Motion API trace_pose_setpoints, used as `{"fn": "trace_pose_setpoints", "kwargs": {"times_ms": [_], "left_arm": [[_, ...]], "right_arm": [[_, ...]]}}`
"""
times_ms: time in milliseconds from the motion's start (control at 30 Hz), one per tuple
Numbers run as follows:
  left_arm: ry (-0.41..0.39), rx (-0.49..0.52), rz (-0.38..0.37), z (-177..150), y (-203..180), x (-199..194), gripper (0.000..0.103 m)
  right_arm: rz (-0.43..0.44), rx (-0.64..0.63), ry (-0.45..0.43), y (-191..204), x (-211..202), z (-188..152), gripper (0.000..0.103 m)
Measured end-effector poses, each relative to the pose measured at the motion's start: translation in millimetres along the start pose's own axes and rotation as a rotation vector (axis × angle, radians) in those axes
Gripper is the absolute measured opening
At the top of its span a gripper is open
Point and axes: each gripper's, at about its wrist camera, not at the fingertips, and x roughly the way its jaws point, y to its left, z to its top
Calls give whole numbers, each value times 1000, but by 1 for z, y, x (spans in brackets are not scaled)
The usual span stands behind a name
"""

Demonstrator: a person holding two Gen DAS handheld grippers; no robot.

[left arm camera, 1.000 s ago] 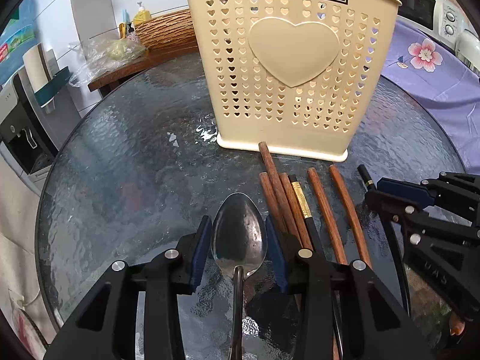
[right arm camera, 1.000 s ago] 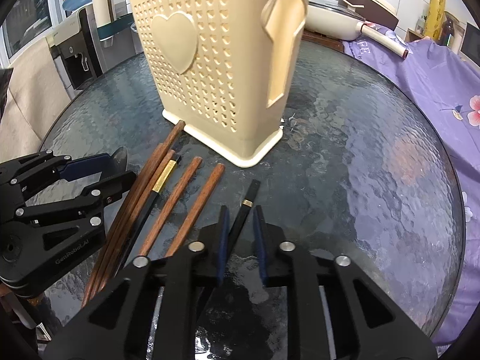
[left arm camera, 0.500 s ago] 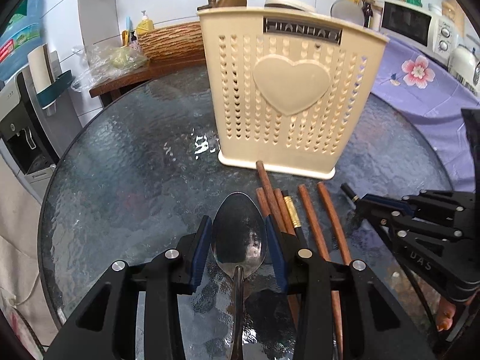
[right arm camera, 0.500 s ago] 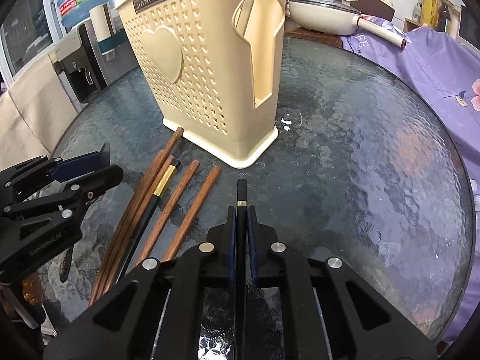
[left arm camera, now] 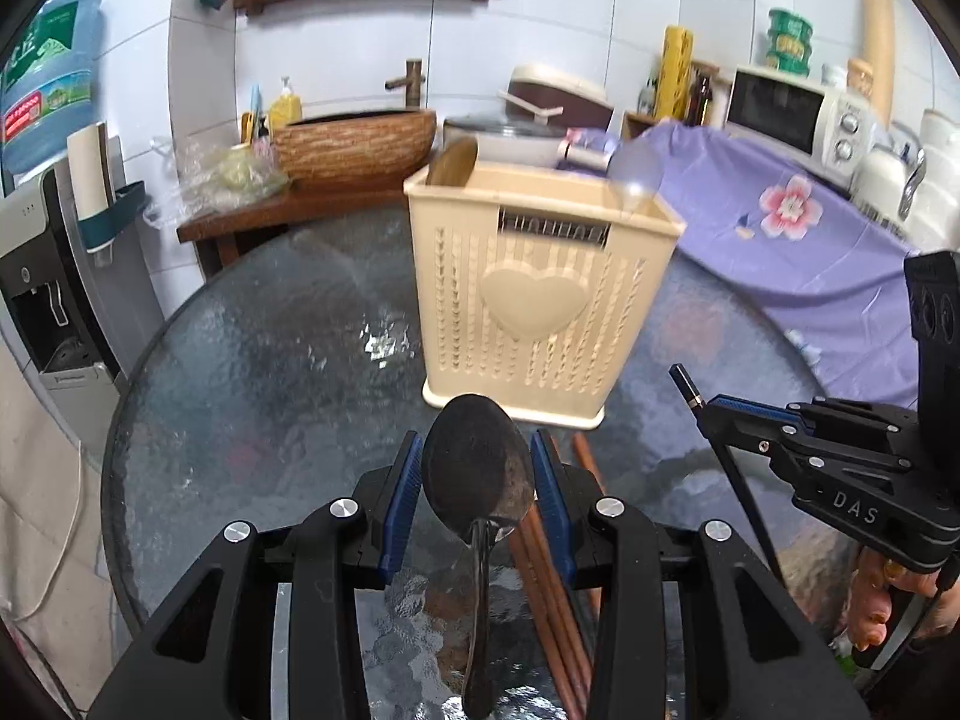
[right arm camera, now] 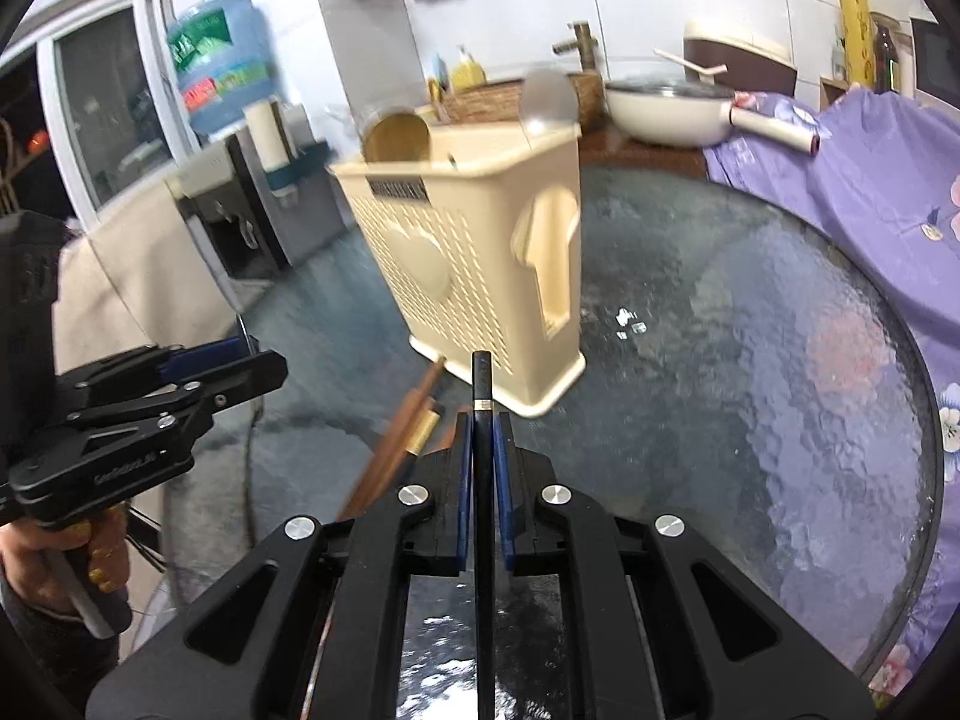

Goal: Organize utensils
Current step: 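Carry the steel spoon and black chopstick toward the beige holder with both tools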

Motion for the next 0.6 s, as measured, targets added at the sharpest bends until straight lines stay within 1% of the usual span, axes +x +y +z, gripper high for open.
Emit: {"fn": "trace_pose_setpoints", "kwargs": {"times_ms": [200, 367, 600], "left_arm": [[-46, 4, -28, 9, -3, -17, 36], [-57, 8, -51, 13, -7, -24, 36], [-79, 26, -58, 22, -9, -33, 36]], "right_arm": [[62, 14, -53, 1, -30, 11, 8], [68, -1, -96, 5, -48, 16, 8], [102, -12, -134, 10, -67, 21, 8]]}}
